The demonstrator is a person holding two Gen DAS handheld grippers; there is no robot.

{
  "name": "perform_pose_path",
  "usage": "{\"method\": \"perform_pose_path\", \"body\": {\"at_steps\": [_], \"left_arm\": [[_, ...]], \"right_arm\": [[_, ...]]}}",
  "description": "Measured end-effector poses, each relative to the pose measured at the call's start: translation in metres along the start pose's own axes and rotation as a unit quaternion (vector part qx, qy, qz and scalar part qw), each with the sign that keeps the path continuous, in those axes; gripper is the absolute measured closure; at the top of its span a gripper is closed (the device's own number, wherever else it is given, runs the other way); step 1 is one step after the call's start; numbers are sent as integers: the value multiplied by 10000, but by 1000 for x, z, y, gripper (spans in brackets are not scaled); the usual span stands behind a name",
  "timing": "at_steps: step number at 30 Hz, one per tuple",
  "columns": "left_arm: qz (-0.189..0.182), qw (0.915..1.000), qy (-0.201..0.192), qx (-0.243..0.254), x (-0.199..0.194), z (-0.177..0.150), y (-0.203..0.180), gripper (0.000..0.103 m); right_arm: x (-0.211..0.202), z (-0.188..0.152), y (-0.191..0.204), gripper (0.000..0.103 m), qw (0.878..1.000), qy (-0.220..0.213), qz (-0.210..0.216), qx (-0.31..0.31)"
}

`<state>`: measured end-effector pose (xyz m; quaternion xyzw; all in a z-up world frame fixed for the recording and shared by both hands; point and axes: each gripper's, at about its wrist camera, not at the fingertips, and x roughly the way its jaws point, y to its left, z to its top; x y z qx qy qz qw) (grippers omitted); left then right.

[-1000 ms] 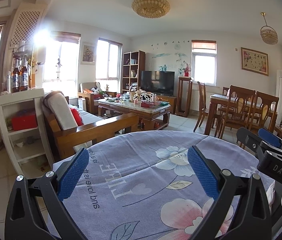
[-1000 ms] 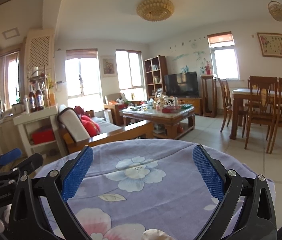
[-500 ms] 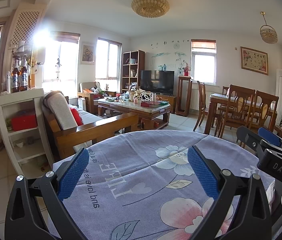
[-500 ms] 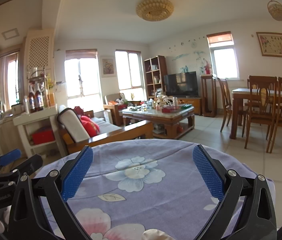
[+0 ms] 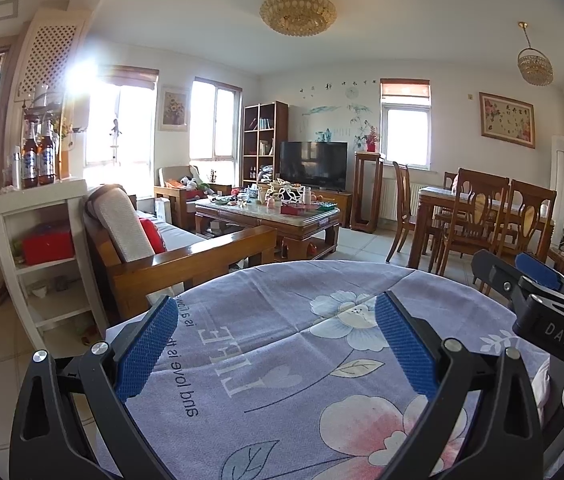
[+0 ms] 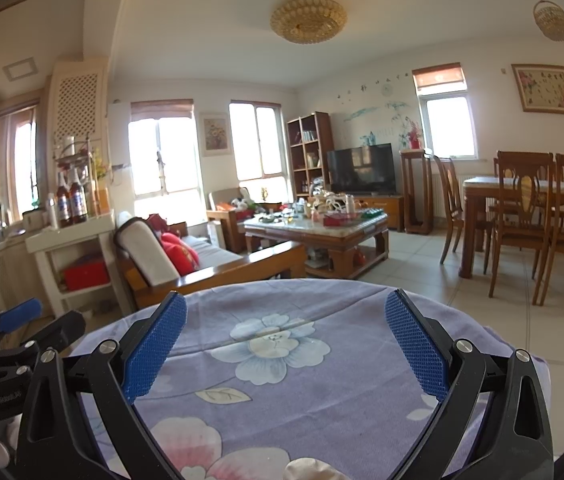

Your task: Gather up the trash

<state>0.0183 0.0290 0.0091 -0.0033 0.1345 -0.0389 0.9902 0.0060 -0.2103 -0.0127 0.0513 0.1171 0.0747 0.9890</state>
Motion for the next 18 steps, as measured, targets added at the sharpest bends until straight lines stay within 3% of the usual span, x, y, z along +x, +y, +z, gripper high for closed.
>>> {"method": "perform_pose_path", "body": {"at_steps": [18], "left_arm": [[92, 9999, 49, -100, -3, -1, 1, 5]], "right_arm": [[0, 1, 1, 5, 10000, 32, -7, 8]]}}
